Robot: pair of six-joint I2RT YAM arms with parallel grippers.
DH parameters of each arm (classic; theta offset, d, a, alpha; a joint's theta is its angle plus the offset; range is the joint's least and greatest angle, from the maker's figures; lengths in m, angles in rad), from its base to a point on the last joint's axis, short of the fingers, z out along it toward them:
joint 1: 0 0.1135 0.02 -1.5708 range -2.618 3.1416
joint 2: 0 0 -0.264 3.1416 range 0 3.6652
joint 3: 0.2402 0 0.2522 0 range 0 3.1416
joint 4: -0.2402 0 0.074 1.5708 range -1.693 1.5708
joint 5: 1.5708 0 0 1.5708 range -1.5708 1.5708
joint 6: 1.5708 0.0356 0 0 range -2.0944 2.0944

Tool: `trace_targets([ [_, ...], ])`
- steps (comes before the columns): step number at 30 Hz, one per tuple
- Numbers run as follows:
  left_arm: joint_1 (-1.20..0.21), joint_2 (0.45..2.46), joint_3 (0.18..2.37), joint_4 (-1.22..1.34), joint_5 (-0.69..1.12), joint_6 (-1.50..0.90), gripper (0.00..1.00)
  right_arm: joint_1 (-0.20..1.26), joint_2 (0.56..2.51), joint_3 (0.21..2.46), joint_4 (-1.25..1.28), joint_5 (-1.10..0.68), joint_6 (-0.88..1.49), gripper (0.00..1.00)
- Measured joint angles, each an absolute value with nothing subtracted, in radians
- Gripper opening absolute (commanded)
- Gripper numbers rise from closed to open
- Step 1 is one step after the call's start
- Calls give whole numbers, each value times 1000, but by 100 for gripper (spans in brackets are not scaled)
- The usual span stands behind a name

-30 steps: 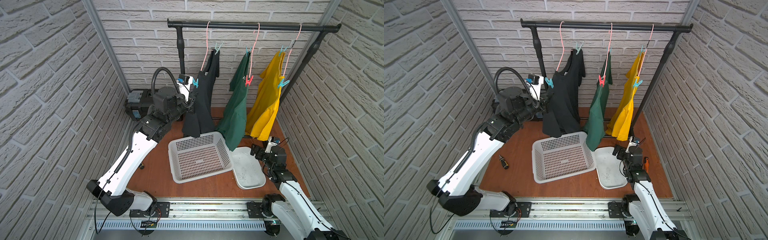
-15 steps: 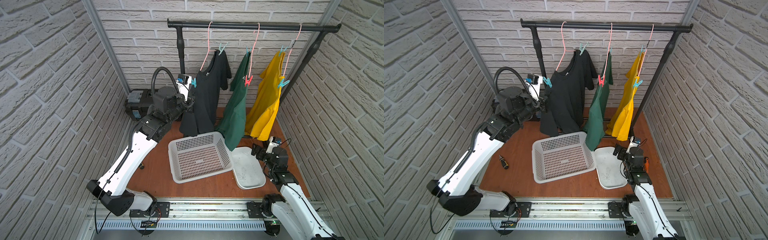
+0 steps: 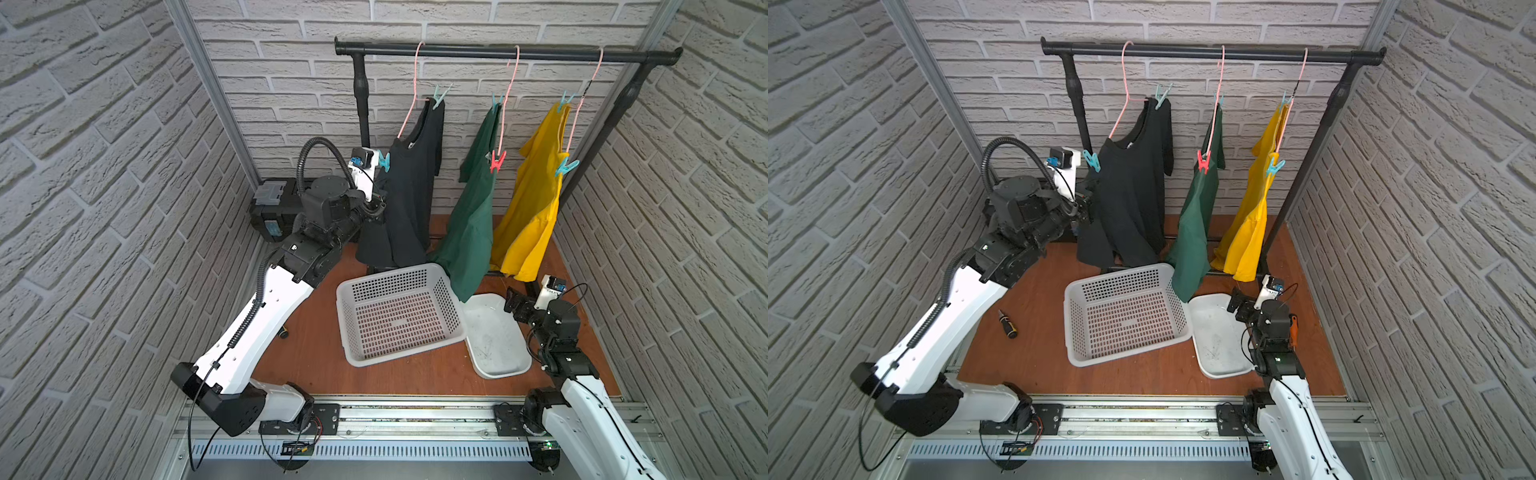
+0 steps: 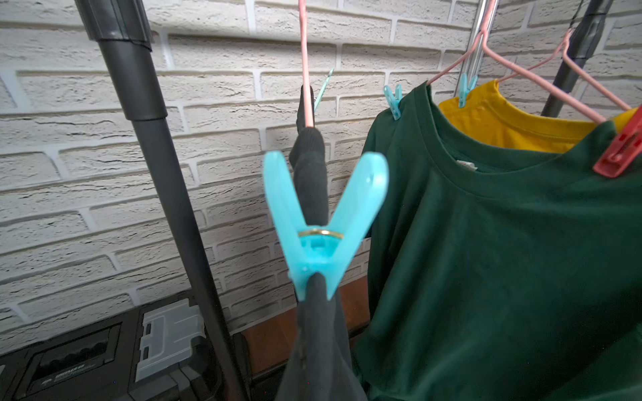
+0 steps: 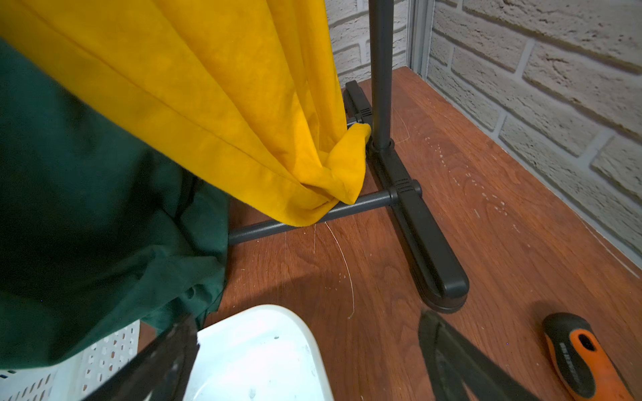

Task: Remove the clothespins securing t-shirts to the hanger
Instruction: Pick up the hanger from the clothes rail.

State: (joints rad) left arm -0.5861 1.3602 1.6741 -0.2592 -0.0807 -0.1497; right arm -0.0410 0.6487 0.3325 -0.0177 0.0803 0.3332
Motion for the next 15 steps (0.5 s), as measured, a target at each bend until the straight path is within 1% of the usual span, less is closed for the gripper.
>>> trace_targets([
  [7, -583, 1361, 1685, -250, -82, -143, 0, -41, 672, 332, -15, 70, 329, 100],
  [15, -583, 1368, 1761, -250, -93, -123, 0, -41, 673, 332, 4, 69, 329, 100],
])
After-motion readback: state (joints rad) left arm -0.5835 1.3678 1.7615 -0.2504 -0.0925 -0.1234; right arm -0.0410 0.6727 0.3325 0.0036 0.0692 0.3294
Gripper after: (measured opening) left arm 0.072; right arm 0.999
